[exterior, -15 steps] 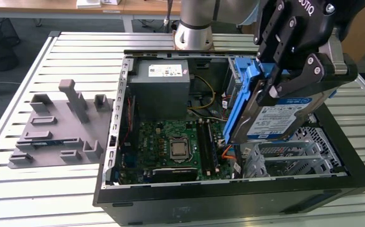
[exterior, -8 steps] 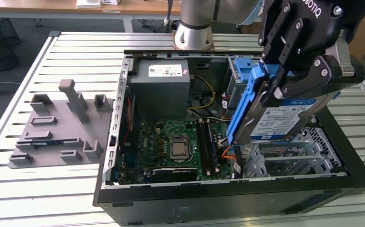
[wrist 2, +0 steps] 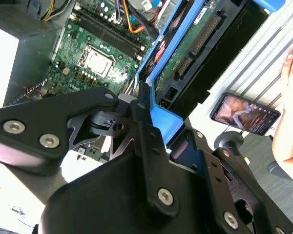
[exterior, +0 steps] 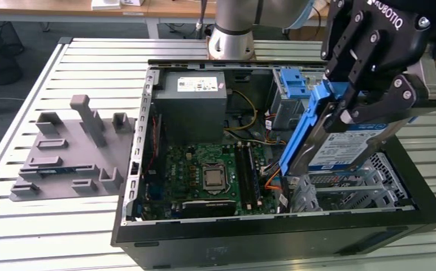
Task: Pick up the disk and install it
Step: 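Insert the disk into the insertion slot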
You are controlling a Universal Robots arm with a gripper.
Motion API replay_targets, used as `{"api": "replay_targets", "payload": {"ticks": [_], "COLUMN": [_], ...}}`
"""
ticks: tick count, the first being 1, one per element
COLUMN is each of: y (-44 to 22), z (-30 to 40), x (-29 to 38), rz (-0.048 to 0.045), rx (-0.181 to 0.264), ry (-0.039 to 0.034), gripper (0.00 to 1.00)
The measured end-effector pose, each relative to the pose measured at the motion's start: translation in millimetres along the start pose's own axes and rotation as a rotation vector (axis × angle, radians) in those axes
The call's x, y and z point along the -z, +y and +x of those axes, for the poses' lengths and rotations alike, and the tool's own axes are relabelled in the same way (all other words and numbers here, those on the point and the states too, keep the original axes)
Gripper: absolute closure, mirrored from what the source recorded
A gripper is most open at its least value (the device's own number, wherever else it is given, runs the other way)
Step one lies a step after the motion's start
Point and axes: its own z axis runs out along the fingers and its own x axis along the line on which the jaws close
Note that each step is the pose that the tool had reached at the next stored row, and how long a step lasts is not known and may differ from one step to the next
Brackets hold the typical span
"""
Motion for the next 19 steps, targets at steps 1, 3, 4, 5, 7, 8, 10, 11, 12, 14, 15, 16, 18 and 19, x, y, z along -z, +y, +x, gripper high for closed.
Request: {"api": "replay_targets", "payload": {"ticks": [1,3,4,5,7,8,10,11,12,14,15,16,18,19], "y": [-2.6,-7.4,-9.4,-11.3,-15.4,-17.2,-17.9,-17.9,-17.9,-18.0,-18.0,-18.0,-18.6,-19.2], "z": [0.2,0.6,0.9,1.2,1.8,2.1,2.1,2.1,2.2,2.2,2.2,2.2,2.2,2.2], "x": [-0.5,-1.4,-1.9,-2.5,-3.9,-4.5,-4.6,-4.6,-4.7,-4.7,-4.8,-4.8,-5.1,-5.3], "rz": [0.0000,0.0000,0.0000,0.0000,0.0000,0.0000,-0.0001,0.0000,0.0000,0.0000,0.0000,0.0000,0.0000,0.0000], "rx": [0.000,0.000,0.000,0.000,0.000,0.000,0.000,0.000,0.000,0.000,0.000,0.000,0.000,0.000], "ry": [0.0001,0.0001,0.0001,0.0001,0.0000,0.0001,0.0003,0.0003,0.0002,0.0001,0.0001,0.0001,0.0000,0.0000], "gripper": [0.64,0.64,0.64,0.64,0.64,0.64,0.64,0.64,0.64,0.64,0.64,0.64,0.64,0.64]}}
